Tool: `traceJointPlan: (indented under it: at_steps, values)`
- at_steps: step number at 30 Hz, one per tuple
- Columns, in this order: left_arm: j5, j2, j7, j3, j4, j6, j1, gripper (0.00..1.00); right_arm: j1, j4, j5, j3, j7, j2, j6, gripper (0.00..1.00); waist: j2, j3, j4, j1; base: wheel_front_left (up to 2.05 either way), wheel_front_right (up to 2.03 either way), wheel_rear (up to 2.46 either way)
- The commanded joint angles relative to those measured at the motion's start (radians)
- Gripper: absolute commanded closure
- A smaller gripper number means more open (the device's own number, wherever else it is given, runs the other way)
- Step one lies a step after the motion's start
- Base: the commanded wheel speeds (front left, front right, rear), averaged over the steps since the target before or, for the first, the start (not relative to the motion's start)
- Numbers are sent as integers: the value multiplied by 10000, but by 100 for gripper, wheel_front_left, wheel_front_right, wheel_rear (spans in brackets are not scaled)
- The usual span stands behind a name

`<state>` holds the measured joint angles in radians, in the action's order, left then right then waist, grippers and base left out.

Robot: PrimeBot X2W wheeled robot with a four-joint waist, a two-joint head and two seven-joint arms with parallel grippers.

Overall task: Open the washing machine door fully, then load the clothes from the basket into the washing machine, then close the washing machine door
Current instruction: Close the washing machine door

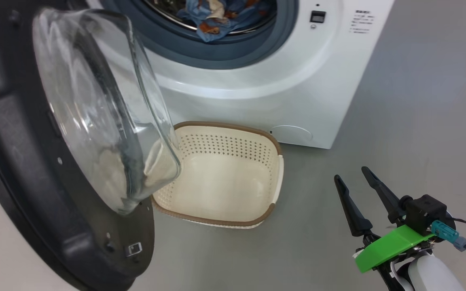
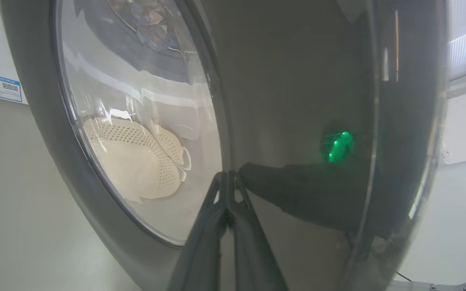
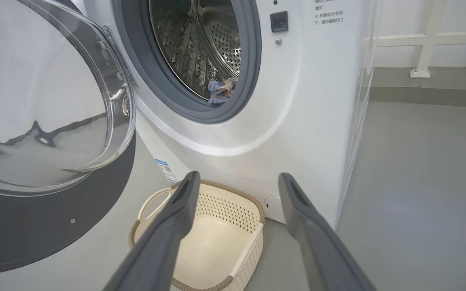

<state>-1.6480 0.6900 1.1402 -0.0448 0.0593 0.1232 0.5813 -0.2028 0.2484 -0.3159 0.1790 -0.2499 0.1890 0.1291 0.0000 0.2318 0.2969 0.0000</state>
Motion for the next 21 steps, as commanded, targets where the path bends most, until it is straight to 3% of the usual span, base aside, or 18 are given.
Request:
traceJointPlan:
  at_steps: [1, 21]
  values:
    - [33, 494, 72, -431, -348, 75, 512, 100, 74, -271, 79, 181, -119, -62, 16, 0, 0, -22, -281, 0, 0, 0, 0]
    - [978, -236, -484, -24, -52, 75, 1901, 100, 4, -537, 124, -48, -119, -609, 16, 0, 0, 346, -2452, 0, 0, 0, 0]
